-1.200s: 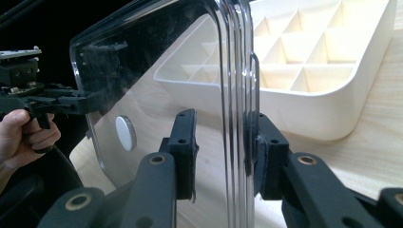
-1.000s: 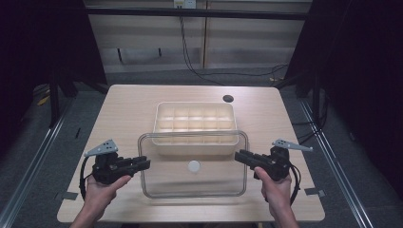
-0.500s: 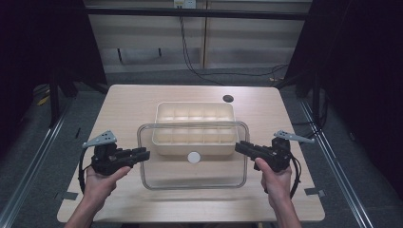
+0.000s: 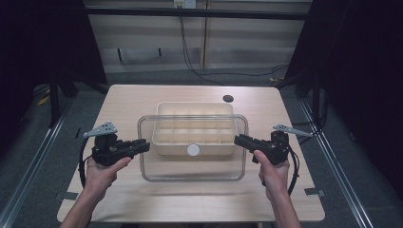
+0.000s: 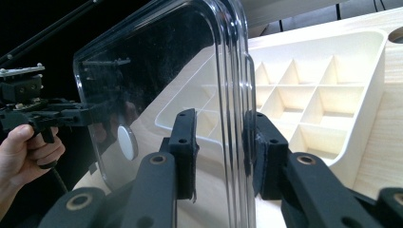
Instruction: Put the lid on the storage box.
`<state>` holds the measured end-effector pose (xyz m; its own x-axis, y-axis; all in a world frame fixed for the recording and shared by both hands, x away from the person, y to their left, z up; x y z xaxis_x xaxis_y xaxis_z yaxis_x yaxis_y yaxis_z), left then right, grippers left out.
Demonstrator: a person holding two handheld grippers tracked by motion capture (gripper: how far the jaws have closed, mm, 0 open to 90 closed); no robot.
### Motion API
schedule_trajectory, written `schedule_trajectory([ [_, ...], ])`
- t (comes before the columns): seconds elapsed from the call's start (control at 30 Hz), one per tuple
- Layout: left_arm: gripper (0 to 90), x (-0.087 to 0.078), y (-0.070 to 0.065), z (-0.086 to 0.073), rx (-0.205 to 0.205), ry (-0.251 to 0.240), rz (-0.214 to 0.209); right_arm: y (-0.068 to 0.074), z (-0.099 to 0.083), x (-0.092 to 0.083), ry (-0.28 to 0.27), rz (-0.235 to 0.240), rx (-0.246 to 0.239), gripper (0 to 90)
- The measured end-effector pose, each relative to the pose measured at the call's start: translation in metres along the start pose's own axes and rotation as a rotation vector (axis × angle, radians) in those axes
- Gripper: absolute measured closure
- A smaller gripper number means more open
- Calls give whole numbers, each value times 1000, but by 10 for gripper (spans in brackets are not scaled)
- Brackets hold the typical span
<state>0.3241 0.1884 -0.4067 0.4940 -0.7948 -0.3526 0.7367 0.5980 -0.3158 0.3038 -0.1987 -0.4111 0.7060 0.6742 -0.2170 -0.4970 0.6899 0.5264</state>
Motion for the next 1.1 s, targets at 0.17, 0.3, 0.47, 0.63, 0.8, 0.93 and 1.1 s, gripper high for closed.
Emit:
schedule_trajectory([
  [0.17, 706, 3, 2, 4, 0, -3, -3, -1, 5, 1, -2, -7, 2, 672],
  [0.3, 706, 6, 6, 9, -2, -6, 5, -3, 11, 5, -2, -12, -7, 671],
  [0.47, 705, 7, 10, 17, 2, -18, 7, -5, 20, 12, -4, -11, -8, 669],
  [0.63, 706, 12, 17, 18, -16, -21, 22, -11, 24, 21, 2, -8, -6, 668],
  [0.8, 705, 16, 22, 21, -18, -19, 35, -18, 27, 28, 2, -10, 5, 667],
  [0.93, 705, 20, 26, 27, -31, -34, 40, -23, 30, 33, -1, -10, 16, 666],
  [1.1, 705, 23, 30, 34, -34, -40, 41, -26, 36, 38, -3, -10, 26, 664],
])
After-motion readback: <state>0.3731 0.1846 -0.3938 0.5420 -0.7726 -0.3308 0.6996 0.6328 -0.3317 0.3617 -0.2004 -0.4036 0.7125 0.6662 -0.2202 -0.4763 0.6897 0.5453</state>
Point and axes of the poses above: each handheld gripper's, and its own axes: x roughly forward along the jaws, z roughly out of its top, y roughly to its left, the point moved 5 cm from there along x, roughly forward along the jaws, and after that the axes turned 6 degrees about -y, right-handed, at the moved point
